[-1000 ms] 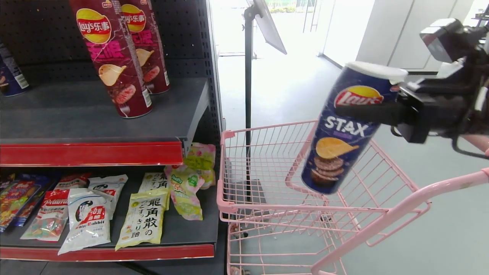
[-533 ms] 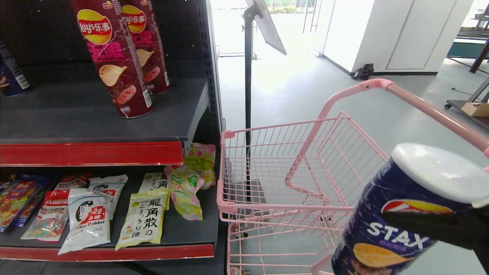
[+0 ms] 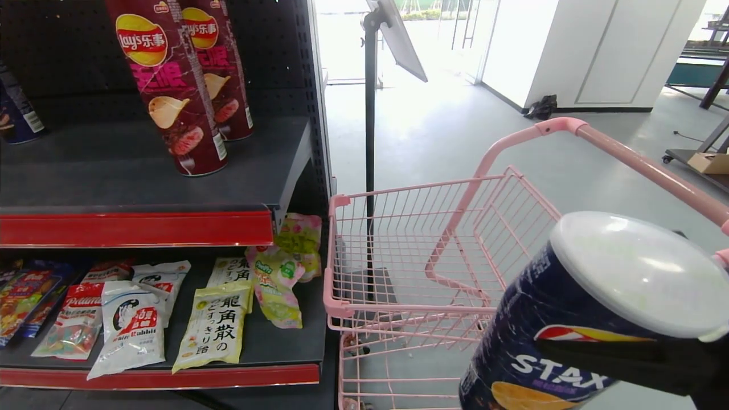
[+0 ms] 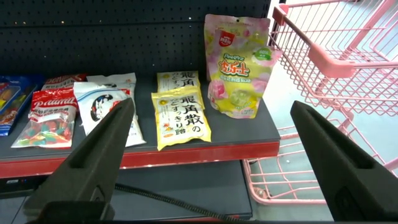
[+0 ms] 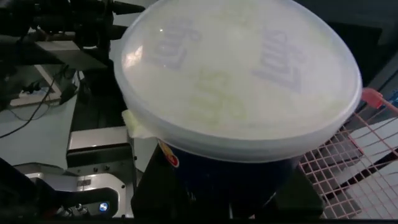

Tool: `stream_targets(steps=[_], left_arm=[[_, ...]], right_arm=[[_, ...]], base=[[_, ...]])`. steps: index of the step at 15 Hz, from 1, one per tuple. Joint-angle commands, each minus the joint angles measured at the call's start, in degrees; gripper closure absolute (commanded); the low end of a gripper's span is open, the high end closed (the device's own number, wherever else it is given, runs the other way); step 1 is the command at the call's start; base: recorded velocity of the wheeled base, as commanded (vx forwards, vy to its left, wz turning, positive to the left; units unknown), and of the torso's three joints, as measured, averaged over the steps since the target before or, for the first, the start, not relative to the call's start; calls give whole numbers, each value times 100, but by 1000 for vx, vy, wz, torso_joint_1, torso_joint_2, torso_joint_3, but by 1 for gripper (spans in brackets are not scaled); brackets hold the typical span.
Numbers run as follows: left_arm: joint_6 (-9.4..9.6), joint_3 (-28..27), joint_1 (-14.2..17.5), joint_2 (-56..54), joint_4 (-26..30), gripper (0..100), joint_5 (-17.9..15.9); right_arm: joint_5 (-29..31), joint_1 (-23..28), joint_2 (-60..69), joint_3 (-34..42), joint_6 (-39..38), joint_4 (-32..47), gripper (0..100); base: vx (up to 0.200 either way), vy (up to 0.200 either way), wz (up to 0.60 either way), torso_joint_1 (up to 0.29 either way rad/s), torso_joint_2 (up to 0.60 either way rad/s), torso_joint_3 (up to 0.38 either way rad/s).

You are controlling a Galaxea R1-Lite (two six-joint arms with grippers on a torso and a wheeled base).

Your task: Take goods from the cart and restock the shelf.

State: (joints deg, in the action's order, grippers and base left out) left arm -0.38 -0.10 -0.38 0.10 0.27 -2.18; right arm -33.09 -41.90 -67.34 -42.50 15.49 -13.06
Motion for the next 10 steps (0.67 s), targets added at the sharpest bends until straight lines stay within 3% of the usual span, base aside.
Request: stream_targets(steps=[1, 6, 10], left_arm=[[-6, 1, 3, 8, 0, 0, -2], [-6, 1, 3, 8, 0, 0, -2], [3, 1, 3, 8, 0, 0, -2]], right_arm=[[109, -134, -350, -198, 50, -4, 100], [575, -398, -719, -523, 147, -4, 100], [689, -424, -816, -558, 147, -4, 100]], base=[[0, 0, 0, 0, 0, 0], [0, 0, 0, 0, 0, 0], [0, 0, 0, 122, -328, -211]])
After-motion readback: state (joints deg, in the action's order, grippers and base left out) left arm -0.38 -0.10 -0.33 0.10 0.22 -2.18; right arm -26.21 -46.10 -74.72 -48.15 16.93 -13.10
